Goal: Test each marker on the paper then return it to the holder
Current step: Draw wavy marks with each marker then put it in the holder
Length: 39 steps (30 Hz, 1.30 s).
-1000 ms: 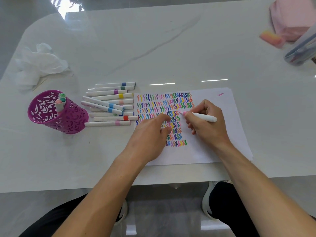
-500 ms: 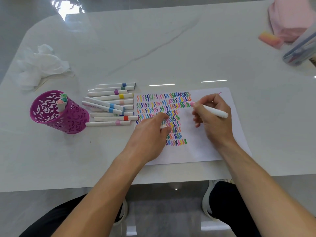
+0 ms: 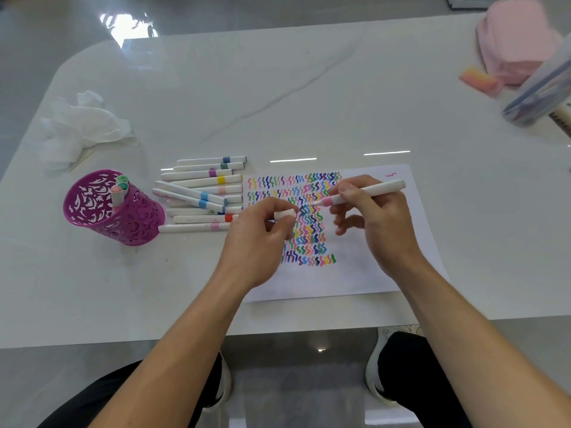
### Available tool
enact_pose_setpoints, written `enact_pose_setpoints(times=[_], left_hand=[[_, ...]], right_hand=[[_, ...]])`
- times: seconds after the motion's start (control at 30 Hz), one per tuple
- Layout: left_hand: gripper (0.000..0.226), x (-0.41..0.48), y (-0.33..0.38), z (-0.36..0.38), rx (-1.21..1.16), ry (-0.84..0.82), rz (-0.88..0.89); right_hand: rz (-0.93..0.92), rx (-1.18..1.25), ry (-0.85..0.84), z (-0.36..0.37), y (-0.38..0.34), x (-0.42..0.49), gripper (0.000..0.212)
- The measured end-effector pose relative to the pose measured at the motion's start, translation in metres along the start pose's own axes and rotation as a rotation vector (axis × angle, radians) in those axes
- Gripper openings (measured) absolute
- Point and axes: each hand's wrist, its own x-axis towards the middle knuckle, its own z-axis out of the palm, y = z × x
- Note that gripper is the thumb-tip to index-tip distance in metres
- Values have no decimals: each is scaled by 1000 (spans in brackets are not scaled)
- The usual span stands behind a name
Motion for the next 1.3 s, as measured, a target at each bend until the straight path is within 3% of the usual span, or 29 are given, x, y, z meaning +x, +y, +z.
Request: enact_pose_setpoints(times=[0.57,0.73,1.3], left_hand=[[18,-7,5,-3,-22,-118,38],[17,-8,1,0,-29,-171,21],[18,-16,4,0,4,-47,146]], right_hand=[[35,-37,-131,7,4,-5,12],[75,-25,-144,5,5,-6,19],[147,156,-154,9,6,-14,20]])
